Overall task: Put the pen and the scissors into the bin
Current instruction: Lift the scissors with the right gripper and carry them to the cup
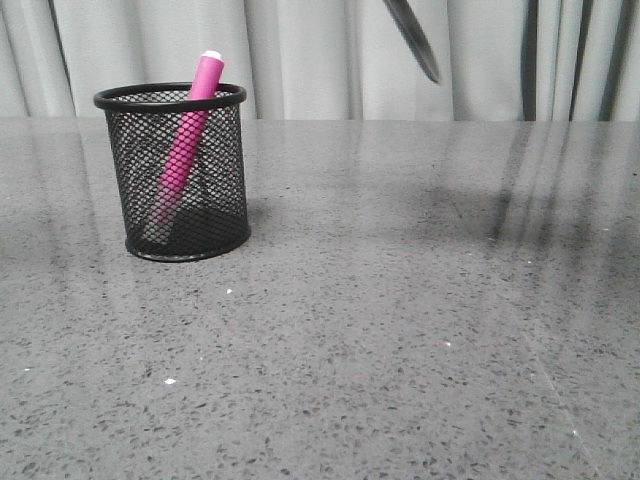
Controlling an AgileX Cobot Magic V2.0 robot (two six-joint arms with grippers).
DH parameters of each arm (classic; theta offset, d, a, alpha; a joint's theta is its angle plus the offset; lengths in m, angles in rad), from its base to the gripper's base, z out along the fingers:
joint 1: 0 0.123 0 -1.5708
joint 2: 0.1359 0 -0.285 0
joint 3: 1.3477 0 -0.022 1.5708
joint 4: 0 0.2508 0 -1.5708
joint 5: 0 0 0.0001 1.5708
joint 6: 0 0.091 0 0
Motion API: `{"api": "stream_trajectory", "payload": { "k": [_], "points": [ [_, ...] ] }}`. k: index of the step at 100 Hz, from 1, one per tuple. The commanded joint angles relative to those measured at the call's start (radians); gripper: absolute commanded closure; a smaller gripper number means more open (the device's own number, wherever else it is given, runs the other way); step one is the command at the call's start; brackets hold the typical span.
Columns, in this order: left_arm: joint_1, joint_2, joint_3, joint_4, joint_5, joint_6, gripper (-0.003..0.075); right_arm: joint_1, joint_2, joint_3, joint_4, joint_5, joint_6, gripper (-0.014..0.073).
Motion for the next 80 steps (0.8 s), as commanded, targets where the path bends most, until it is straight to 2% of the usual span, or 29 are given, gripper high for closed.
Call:
{"api": "stream_trajectory", "payload": {
  "k": [1,21,51,80],
  "points": [
    [0.002,-0.015,-0.024,-0.046,-0.052,-0.012,0.0358,0.023,-0.047,0.006,-0.004,-0.239,-0.001,0.0664],
    [0.002,-0.015,-0.024,-0.052,-0.052,-0.012,0.0358,0.083,0.011,0.026,-0.004,-0.498,-0.001,0.0664],
    [0.002,-0.015,-0.024,-0.054,-0.052,-0.012,0.0358,0.085,0.163,0.026,-0.008,-0.840,-0.001,0.0664],
    [0.002,-0.015,-0.024,-0.054,-0.052,-0.012,0.0358,0.085,0.260,0.024,-0.043,-0.901,-0.015,0.0664]
  ]
}}
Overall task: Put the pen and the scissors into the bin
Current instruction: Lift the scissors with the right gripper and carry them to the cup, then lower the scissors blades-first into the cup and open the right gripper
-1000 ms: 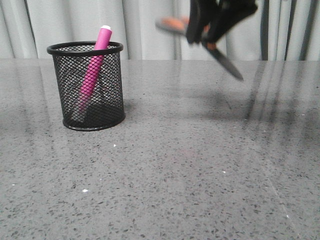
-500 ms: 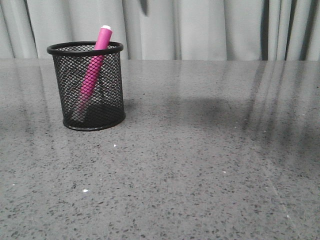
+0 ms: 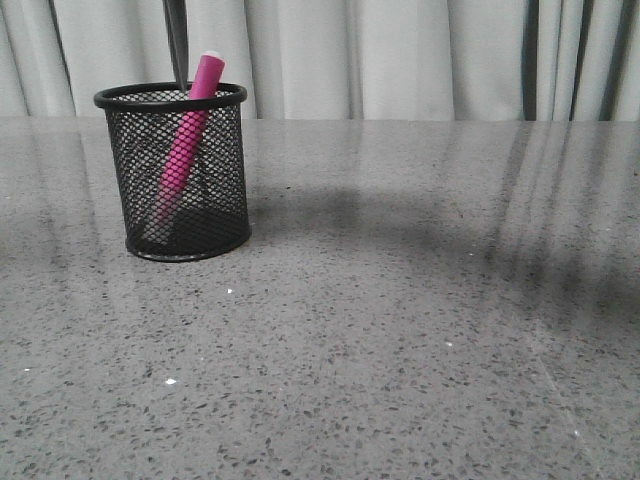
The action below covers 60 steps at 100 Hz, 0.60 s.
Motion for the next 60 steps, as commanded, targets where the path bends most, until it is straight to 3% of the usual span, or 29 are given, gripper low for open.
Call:
{"api": "stream_trajectory", "payload": {
  "k": [1,60],
  "points": [
    [0.002,-0.015,-0.024,-0.044,-0.052,-0.012,0.0358,-0.001,-0.018,-0.030,-0.035,-0.112,-0.015,0.0664],
    [0.002,-0.015,-0.024,-0.044,-0.050,-0.012,0.0358,-0.001,0.015,0.047,-0.097,-0.136,-0.059,0.0664]
  ]
}}
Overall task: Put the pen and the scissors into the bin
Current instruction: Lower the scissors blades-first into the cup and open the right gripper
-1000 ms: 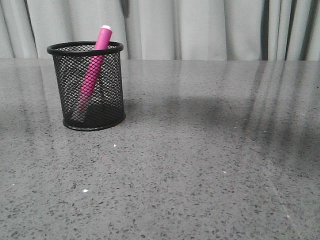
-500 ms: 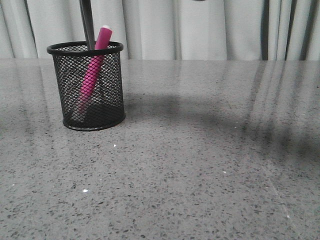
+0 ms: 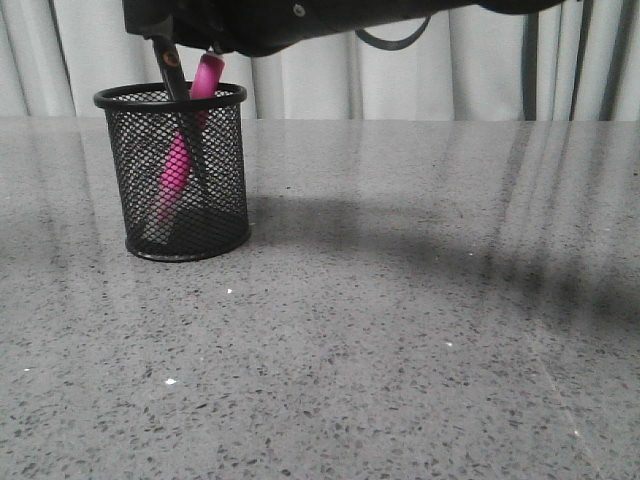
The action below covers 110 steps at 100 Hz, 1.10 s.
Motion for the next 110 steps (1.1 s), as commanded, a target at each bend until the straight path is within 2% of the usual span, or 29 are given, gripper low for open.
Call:
{"api": "stream_trajectory", "payload": {
  "k": [1,63,110],
  "points": [
    [0.002,-0.015,-0.024,-0.044,-0.050,-0.012,0.0358,-0.001,-0.039,-0.015,-0.003,-0.094,-0.013,0.0664],
    [0.002,-0.015,-0.024,-0.044,-0.048,-0.012,0.0358,-0.001,0.003,-0.011,-0.004,-0.104,-0.013,0.0664],
    [0.002,-0.015,-0.024,-0.044,-0.050,-0.012,0.0358,-0.003,-0.026,-0.011,-0.084,-0.096,-0.013,0.0659]
  ]
}}
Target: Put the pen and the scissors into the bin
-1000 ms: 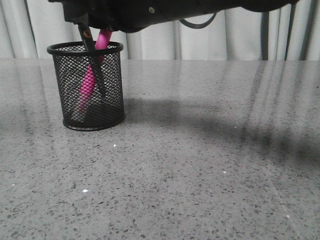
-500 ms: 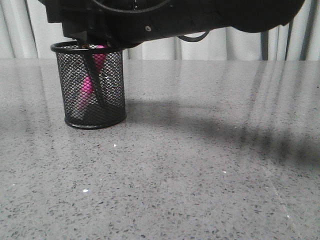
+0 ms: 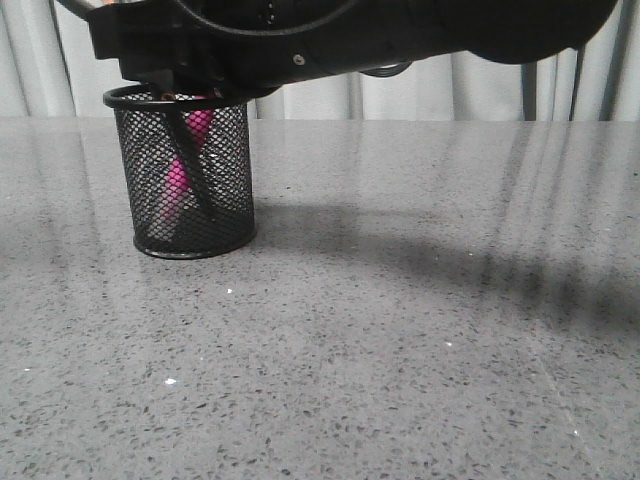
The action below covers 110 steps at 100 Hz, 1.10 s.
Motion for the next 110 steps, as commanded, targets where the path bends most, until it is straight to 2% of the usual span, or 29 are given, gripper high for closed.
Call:
{"api": "stream_trajectory", "payload": {
  "k": [1,6,13,17,32,39,60,85,94,102,110],
  "points": [
    [0.002,-0.015,-0.024,-0.042,-0.050,-0.012,0.0358,-0.003,-0.062,-0.025,-0.006,-0.072,-0.005,0.0659],
    [0.002,-0.015,-0.024,-0.042,-0.050,-0.012,0.0358,-0.003,-0.062,-0.025,-0.008,-0.071,-0.005,0.0643],
    [0.002,-0.015,-0.024,-0.042,-0.050,-0.012,0.0358,-0.003,-0.062,-0.025,-0.008,-0.071,-0.005,0.0573],
    [0.002,-0.015,-0.024,-0.042,-0.050,-0.012,0.0358,-0.003,-0.062,-0.025,-0.008,-0.071,-0.005,0.0519],
    [0.002,-0.015,-0.024,-0.042,-0.050,-0.012,0.0358,-0.003,-0.062,-0.025,-0.008,-0.068,-0.005,0.0230],
    [0.002,-0.015,-0.024,-0.042,-0.050,-0.012,0.0358,-0.003,-0.072,-0.025,-0.008,-0.067,-0.005,0.0176],
    [0.002,-0.015,-0.024,-0.042,-0.050,-0.012,0.0358,-0.033,-0.141,-0.025,-0.008,-0.010,-0.005,0.0181],
    [0.002,-0.024,-0.024,-0.042,-0.058,-0.012,0.0358,-0.136,-0.307,-0.025,-0.003,0.081,-0.005,0.0191],
    [0.002,-0.032,-0.024,-0.042,-0.073,-0.012,0.0358,-0.183,-0.386,-0.025,0.017,0.152,-0.005,0.0281],
    [0.002,-0.044,-0.024,-0.042,-0.091,-0.012,0.0363,-0.226,-0.457,-0.025,0.046,0.241,-0.005,0.0428],
    [0.002,-0.063,-0.023,-0.042,-0.119,-0.012,0.0419,-0.282,-0.528,-0.025,0.048,0.342,-0.005,0.0582]
  ]
}}
